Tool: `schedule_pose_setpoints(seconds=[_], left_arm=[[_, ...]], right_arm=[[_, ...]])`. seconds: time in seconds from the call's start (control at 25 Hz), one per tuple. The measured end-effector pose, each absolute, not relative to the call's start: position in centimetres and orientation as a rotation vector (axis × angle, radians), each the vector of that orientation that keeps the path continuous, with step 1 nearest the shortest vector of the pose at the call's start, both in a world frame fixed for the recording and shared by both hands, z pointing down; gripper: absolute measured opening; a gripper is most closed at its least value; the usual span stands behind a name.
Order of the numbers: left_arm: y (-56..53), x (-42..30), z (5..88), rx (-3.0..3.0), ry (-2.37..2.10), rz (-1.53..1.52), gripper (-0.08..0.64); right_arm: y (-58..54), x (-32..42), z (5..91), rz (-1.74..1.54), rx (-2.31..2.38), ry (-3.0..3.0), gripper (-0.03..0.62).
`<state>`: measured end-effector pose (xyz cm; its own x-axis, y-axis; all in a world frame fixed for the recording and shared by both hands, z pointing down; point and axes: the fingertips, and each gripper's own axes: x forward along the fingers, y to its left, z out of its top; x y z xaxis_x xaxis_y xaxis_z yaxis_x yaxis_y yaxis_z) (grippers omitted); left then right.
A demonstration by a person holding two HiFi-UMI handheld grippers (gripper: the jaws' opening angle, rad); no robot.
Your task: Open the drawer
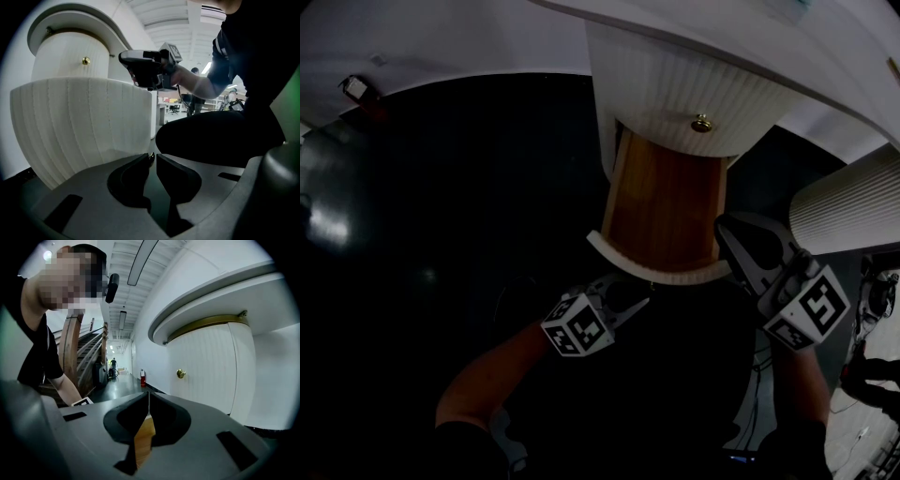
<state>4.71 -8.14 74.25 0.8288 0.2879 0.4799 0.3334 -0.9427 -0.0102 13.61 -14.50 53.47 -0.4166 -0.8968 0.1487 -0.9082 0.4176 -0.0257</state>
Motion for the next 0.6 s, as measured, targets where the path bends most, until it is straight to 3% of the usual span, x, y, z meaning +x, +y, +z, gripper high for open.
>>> schedule_pose_setpoints(seconds=[0.6], left_arm=[[-9.9,2.8,65.5,-2.988,-0.614,-0.528,0.054]], right_arm=[[-15.4,11.6,54.6,0.207,1.530,-2.584,0.017]])
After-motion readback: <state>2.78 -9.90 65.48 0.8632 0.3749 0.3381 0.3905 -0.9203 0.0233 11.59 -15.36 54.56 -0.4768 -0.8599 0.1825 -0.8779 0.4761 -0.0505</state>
